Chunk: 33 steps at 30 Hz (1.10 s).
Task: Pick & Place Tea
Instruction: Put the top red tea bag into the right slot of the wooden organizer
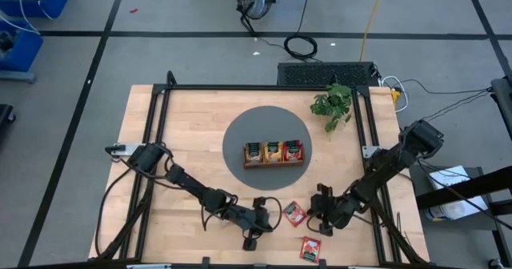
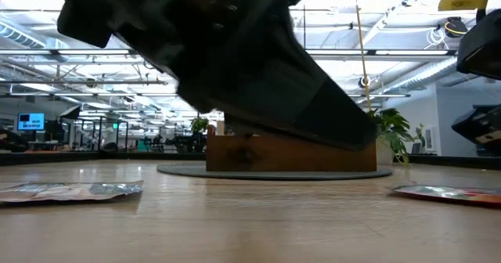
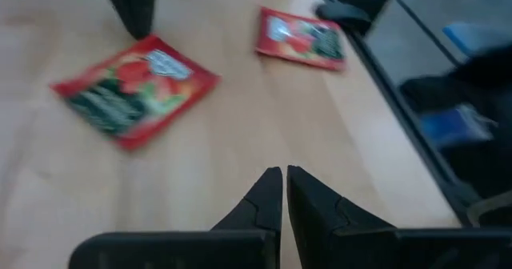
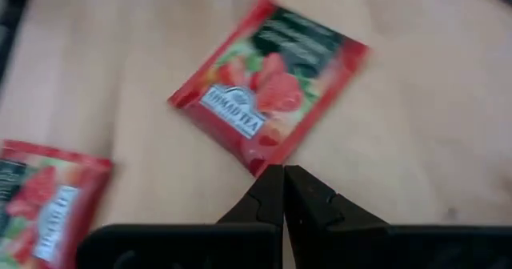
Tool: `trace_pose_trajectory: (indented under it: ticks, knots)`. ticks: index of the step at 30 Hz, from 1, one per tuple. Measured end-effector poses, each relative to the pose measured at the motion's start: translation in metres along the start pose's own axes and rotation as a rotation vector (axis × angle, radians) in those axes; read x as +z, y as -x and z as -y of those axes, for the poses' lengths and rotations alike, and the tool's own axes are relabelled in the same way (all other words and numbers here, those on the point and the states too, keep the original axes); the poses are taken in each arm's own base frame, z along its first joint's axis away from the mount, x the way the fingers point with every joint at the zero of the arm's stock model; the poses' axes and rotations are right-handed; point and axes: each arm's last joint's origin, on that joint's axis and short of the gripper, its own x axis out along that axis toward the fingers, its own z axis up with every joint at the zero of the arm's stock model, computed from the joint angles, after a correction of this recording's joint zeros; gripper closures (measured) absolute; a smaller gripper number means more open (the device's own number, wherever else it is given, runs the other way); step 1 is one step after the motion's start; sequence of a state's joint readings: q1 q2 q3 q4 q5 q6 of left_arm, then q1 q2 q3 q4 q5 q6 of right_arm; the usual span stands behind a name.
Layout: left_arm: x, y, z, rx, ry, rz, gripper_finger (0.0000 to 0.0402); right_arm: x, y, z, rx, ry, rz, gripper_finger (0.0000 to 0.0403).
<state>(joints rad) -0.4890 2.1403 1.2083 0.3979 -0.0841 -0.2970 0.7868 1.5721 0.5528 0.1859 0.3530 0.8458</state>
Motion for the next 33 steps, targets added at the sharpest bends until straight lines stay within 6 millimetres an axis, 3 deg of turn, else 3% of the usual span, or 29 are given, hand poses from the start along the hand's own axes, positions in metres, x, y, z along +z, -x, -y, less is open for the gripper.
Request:
trace_pose_trajectory:
  ticks: [9,15,26,33]
  knots:
    - [-0.005,0.001,0.012,-0.024,-0.016,-0.015,0.0376,0.001,-0.018,-0.008,0.108,0.045,0.058,0.0403]
    - [-0.001,0.0,0.0,0.085,-0.004,0.022,0.0376,0.007,-0.023,-0.004,0.102,0.06,0.082,0.0403]
    - [0.012,-0.001,-0.032,0.102,0.018,0.054,0.0376,0.014,-0.017,0.002,0.056,0.11,0.1,0.0403]
    - [0.011,-0.002,-0.03,0.073,0.009,0.042,0.0376,0.018,-0.027,0.008,0.054,0.084,0.104,0.0403]
